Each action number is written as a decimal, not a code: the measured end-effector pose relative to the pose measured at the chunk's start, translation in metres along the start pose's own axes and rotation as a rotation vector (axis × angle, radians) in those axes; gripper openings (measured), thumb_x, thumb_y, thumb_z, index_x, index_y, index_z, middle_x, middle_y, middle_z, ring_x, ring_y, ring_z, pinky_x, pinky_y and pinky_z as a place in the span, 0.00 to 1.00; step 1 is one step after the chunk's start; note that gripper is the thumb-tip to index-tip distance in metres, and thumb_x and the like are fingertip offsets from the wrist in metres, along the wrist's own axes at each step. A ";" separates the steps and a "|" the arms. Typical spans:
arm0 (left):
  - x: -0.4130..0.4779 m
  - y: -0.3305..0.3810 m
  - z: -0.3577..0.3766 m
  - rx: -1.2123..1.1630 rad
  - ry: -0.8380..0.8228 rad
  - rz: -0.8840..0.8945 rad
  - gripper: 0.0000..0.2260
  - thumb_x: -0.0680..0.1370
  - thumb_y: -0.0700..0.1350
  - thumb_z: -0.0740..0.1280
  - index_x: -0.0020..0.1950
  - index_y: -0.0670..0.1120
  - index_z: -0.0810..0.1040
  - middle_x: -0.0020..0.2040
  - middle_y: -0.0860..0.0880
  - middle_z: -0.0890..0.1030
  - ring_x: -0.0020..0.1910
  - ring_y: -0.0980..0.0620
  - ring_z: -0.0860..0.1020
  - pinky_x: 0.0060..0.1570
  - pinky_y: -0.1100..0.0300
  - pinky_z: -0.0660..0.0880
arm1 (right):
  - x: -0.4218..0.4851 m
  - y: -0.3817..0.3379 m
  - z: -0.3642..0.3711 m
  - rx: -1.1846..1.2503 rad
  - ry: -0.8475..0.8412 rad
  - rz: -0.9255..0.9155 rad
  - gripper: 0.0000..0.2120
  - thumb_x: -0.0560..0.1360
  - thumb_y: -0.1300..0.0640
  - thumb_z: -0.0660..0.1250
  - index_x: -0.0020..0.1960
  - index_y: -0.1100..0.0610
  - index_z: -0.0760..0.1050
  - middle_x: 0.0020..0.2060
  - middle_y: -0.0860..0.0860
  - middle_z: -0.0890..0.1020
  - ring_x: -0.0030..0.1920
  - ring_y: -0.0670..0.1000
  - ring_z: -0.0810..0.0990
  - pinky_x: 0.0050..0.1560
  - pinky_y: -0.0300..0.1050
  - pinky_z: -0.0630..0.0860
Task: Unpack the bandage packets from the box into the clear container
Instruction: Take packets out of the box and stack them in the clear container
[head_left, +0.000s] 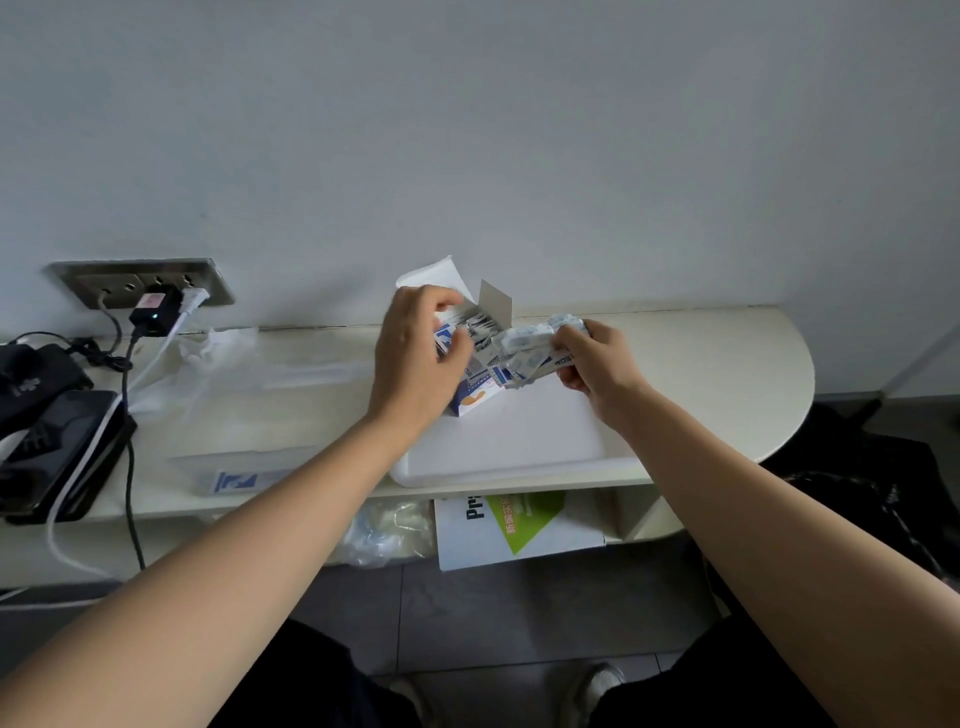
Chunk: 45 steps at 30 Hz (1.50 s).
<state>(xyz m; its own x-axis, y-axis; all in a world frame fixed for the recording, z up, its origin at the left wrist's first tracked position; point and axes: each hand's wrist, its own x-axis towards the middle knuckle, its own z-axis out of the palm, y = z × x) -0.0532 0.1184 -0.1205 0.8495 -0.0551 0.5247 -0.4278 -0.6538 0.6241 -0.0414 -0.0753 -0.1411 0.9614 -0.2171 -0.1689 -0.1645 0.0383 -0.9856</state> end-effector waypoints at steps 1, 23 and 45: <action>-0.001 0.007 0.004 0.009 -0.053 0.048 0.12 0.74 0.44 0.65 0.56 0.43 0.76 0.53 0.47 0.75 0.46 0.52 0.74 0.49 0.61 0.71 | -0.001 0.000 -0.002 -0.015 -0.011 0.002 0.10 0.72 0.68 0.59 0.34 0.59 0.65 0.28 0.54 0.69 0.21 0.47 0.63 0.23 0.37 0.59; -0.017 0.025 0.101 -0.009 -0.608 -0.400 0.10 0.77 0.49 0.63 0.55 0.45 0.75 0.46 0.48 0.80 0.45 0.48 0.80 0.46 0.47 0.79 | 0.009 0.039 -0.061 0.025 -0.304 0.178 0.12 0.75 0.63 0.69 0.56 0.65 0.75 0.34 0.53 0.77 0.29 0.46 0.69 0.30 0.36 0.69; -0.007 -0.020 0.090 0.135 -0.552 -0.447 0.10 0.77 0.43 0.63 0.58 0.43 0.71 0.50 0.42 0.80 0.45 0.41 0.80 0.46 0.49 0.78 | 0.021 0.047 -0.055 -0.111 -0.213 0.217 0.05 0.77 0.66 0.64 0.50 0.61 0.78 0.37 0.55 0.80 0.29 0.46 0.67 0.33 0.37 0.68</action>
<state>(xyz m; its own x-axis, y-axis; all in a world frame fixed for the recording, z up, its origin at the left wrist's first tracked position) -0.0233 0.0639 -0.1884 0.9817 -0.1106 -0.1553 0.0086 -0.7882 0.6153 -0.0410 -0.1314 -0.1907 0.9238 -0.0057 -0.3829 -0.3827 -0.0475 -0.9226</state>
